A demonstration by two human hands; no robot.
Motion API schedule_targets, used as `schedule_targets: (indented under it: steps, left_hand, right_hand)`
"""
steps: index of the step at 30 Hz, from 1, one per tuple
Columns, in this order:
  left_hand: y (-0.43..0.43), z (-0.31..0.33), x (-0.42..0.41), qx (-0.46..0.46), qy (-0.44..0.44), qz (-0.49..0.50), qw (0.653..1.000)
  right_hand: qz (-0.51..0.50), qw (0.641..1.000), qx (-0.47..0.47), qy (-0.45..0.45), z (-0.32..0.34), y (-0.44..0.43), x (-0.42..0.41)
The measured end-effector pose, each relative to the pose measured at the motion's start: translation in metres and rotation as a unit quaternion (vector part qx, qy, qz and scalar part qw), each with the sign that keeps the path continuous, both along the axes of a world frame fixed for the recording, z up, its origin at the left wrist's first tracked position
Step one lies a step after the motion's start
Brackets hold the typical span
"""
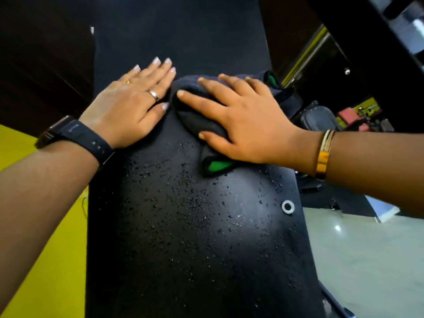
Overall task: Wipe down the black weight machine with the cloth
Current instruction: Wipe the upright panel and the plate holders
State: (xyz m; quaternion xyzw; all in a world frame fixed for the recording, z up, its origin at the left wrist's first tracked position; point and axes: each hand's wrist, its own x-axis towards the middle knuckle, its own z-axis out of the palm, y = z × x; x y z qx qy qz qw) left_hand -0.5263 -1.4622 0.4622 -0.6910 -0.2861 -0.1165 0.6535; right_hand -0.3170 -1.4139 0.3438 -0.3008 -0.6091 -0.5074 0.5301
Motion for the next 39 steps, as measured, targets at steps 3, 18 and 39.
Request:
schedule_targets:
  steps: [3,18,39]
  left_hand:
    - [-0.001,0.000,-0.001,-0.001,0.001,0.007,1.000]
    - [-0.001,-0.001,-0.001,-0.004,-0.006,0.005,1.000]
    - [-0.057,0.024,-0.065,-0.099,-0.033,0.062,0.993]
  right_hand:
    - [-0.038,0.997,0.014,-0.069,-0.004,0.003,0.025]
    - [-0.013,0.986,-0.064,0.151,0.062,0.003,0.027]
    - [0.057,0.997,0.025,0.046,0.006,-0.025,-0.065]
